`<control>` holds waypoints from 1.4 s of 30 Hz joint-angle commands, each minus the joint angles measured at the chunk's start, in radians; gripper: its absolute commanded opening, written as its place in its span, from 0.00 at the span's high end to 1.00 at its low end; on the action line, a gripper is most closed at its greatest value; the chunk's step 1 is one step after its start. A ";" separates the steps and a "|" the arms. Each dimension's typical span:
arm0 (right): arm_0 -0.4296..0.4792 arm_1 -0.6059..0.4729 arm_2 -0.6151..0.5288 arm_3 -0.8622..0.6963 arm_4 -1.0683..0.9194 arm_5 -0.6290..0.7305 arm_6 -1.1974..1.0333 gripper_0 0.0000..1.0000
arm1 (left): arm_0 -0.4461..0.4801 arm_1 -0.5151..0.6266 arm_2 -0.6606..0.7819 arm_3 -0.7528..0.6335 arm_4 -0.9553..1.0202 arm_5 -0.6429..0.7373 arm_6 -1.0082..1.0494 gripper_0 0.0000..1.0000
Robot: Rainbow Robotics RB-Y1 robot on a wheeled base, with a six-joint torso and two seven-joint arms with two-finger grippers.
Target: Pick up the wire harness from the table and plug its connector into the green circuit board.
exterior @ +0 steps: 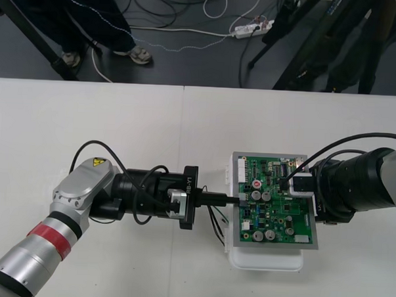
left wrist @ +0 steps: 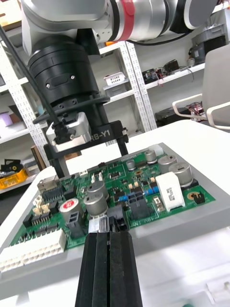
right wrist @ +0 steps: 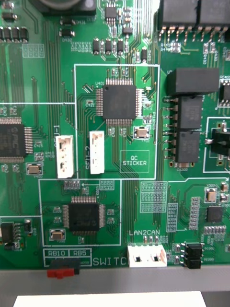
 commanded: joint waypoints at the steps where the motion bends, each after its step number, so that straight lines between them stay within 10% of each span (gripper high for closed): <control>1: 0.007 0.006 0.022 -0.021 -0.006 -0.003 0.025 0.00 | 0.013 0.012 -0.022 -0.042 0.015 0.019 -0.032 1.00; 42: 0.013 0.008 0.022 -0.021 -0.006 -0.003 0.030 0.00 | 0.031 0.019 -0.023 -0.042 0.006 0.030 -0.032 1.00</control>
